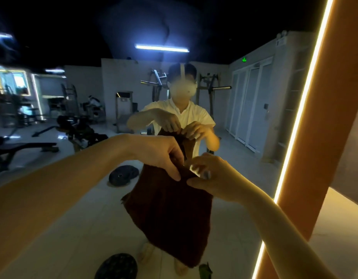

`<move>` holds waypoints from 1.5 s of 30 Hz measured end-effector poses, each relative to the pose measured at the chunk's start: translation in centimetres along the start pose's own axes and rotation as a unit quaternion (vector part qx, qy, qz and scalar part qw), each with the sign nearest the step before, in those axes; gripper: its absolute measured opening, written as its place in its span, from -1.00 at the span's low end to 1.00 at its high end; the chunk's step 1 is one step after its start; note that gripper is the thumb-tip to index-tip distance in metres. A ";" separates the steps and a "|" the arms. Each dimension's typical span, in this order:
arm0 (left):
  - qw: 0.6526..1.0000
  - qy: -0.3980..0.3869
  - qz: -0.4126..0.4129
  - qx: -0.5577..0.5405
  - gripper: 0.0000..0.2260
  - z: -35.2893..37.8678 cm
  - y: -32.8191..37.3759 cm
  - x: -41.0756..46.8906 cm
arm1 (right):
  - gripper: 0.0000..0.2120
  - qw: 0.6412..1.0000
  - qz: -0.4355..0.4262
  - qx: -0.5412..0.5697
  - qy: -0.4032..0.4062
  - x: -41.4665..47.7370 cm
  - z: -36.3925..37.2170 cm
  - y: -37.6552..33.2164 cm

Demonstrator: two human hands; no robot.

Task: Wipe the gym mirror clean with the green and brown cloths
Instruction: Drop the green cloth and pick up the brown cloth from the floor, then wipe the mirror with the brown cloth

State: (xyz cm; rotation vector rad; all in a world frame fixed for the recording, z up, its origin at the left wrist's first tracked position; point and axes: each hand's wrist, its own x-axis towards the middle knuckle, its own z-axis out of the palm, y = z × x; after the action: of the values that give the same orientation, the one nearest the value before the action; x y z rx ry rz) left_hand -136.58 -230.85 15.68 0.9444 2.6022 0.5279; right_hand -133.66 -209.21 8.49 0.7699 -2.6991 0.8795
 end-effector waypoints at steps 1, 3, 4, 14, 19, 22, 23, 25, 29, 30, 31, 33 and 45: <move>1.000 0.006 0.012 0.000 -0.86 -0.3 0.1 0.0 | -0.58 1.000 -0.006 0.018 -0.003 0.3 0.3 -0.3; 0.999 0.025 0.019 0.002 -0.89 -0.9 0.4 0.1 | -0.66 0.998 0.006 0.055 -0.032 1.1 0.9 -1.0; 0.999 0.038 0.013 0.003 -0.92 -1.4 0.2 -0.1 | -0.74 0.994 0.019 0.092 -0.048 1.6 1.1 -1.2; 0.847 0.419 -0.174 -0.278 -0.79 5.6 -8.7 0.8 | -0.79 0.930 0.121 0.342 -0.053 3.8 0.4 -1.1; 0.822 0.170 -0.253 -0.481 -0.29 11.8 -8.2 0.1 | -0.84 0.902 0.196 0.384 0.015 4.3 0.3 -0.7; 0.755 0.098 -0.171 -0.626 -0.34 13.5 -7.8 0.6 | -0.80 0.853 0.232 0.467 0.031 4.2 0.9 -0.2; 0.736 0.106 -0.152 -0.652 -0.38 13.6 -7.7 1.1 | -0.78 0.843 0.237 0.482 0.028 4.1 1.1 0.0; 0.702 0.116 -0.121 -0.692 -0.42 13.7 -7.9 1.9 | -0.76 0.833 0.241 0.498 0.013 3.9 1.5 0.2; 0.690 0.134 -0.083 -0.707 -0.50 13.3 -8.7 2.0 | -0.72 0.849 0.228 0.476 0.018 3.4 1.6 1.2; 0.703 0.150 -0.078 -0.691 -0.50 13.1 -8.9 1.9 | -0.69 0.851 0.234 0.469 0.029 3.3 1.7 1.3; 0.716 0.163 -0.072 -0.675 -0.50 13.0 -9.0 1.8 | -0.68 0.855 0.240 0.459 0.039 3.3 1.8 1.5; 0.733 0.177 -0.063 -0.653 -0.50 12.6 -9.1 1.7 | -0.67 0.862 0.247 0.440 0.050 3.4 2.2 1.5; 0.685 0.281 -0.117 -0.661 -0.65 10.7 -9.2 1.8 | -0.84 0.908 0.261 0.261 0.198 3.2 3.4 1.2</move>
State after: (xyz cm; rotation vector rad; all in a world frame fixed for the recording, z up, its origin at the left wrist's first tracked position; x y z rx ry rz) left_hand -138.45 -233.71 1.93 -0.1143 1.7385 2.3828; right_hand -137.09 -211.73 6.27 -0.0996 -2.3291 1.7060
